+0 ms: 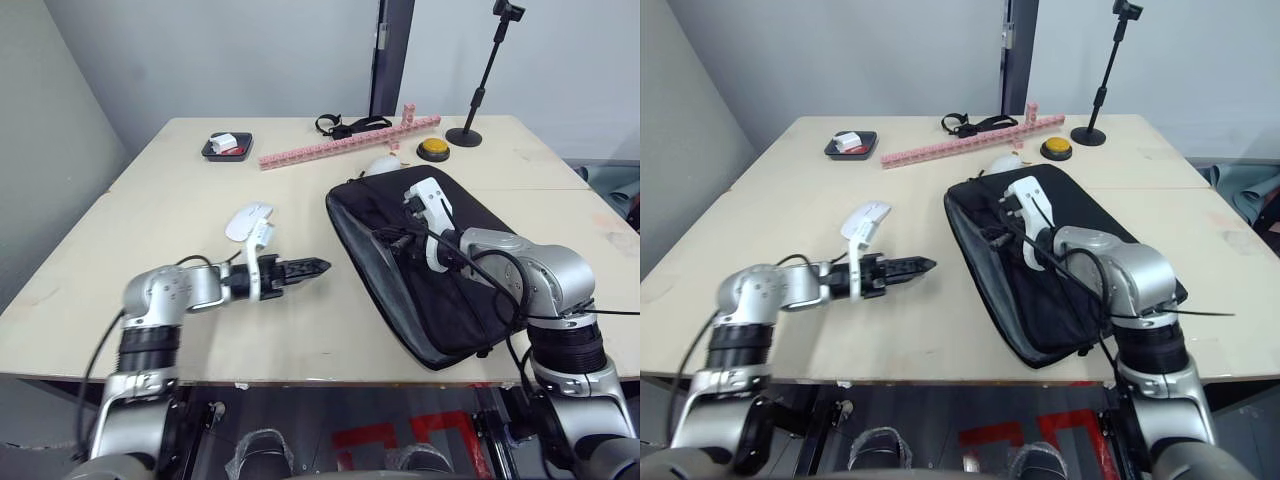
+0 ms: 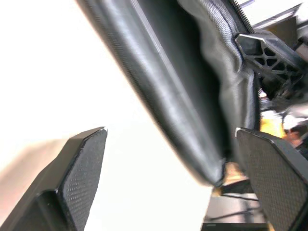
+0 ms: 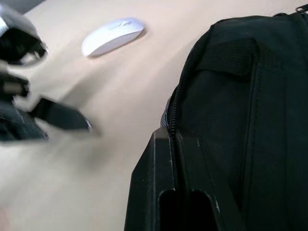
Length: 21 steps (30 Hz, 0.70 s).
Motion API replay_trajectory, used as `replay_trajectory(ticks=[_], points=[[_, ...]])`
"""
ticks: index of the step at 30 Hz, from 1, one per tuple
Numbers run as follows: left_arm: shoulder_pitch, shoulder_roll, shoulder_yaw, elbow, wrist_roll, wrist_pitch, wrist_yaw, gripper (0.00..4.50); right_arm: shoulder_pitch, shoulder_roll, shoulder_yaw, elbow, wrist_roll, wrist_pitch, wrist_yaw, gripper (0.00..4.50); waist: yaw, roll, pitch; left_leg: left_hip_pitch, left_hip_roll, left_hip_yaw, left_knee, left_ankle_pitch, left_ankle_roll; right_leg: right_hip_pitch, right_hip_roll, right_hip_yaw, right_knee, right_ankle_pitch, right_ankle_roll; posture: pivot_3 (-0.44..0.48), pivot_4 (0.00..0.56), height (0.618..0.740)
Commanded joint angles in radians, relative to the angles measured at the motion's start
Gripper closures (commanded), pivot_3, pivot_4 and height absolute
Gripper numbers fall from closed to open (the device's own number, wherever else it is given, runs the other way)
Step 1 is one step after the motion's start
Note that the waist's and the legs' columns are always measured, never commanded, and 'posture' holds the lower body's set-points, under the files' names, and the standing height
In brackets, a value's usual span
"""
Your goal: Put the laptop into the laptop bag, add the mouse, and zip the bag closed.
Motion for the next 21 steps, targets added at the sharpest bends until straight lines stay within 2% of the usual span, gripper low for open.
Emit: replay_trajectory(ticks=[1, 6, 11, 17, 19, 21], points=[[0.058, 0.104, 0.076, -0.147, -0.028, -0.071, -0.053, 0.06, -0.001, -0.049, 0.044, -0.009, -0.002, -0.076, 0.098, 4.5, -0.001, 0.0, 0.0, 0.0, 0.0, 0.0, 0.0, 0.0, 0.0, 0.0, 0.0, 0.0, 0.0, -0.001, -0.001, 0.0, 0.15, 0.74], [0.134, 0.268, 0.143, -0.129, 0.097, -0.255, -0.063, 0.06, 0.019, -0.139, 0.105, -0.005, -0.016, -0.161, 0.227, 4.5, -0.006, 0.0, 0.0, 0.001, 0.0, 0.0, 0.0, 0.0, 0.001, 0.0, 0.0, 0.0, 0.001, -0.002, -0.004, 0.0, 0.15, 0.74], [0.238, 0.417, 0.165, -0.092, 0.209, -0.431, -0.151, 0.06, 0.048, -0.205, 0.145, 0.009, -0.052, -0.263, 0.331, 4.5, -0.007, -0.001, -0.001, 0.001, 0.0, 0.0, 0.0, 0.001, 0.002, 0.0, 0.0, 0.0, 0.0, -0.002, -0.004, 0.0, 0.15, 0.74], [0.33, 0.443, 0.241, -0.066, 0.241, -0.552, -0.195, 0.06, 0.069, -0.22, 0.184, 0.025, -0.113, -0.374, 0.386, 4.5, -0.01, -0.001, -0.001, 0.001, 0.0, 0.001, 0.0, 0.0, 0.003, -0.001, 0.0, 0.0, 0.002, -0.003, -0.005, 0.0, 0.15, 0.74], [0.372, 0.453, 0.232, -0.06, 0.308, -0.66, -0.208, 0.06, 0.071, -0.218, 0.194, 0.033, -0.135, -0.412, 0.401, 4.5, -0.013, -0.002, -0.001, 0.001, 0.0, 0.001, 0.0, 0.0, 0.004, -0.001, 0.0, 0.0, 0.002, -0.003, -0.006, 0.0, 0.15, 0.74], [0.394, 0.471, 0.22, -0.02, 0.339, -0.747, -0.275, 0.0, 0.074, -0.216, 0.196, 0.043, -0.148, -0.434, 0.413, 3.89, -0.014, -0.002, -0.001, 0.001, 0.001, 0.001, 0.0, -0.001, 0.006, -0.001, 0.0, 0.0, 0.002, -0.003, -0.006, 0.0, 0.15, 0.74]])
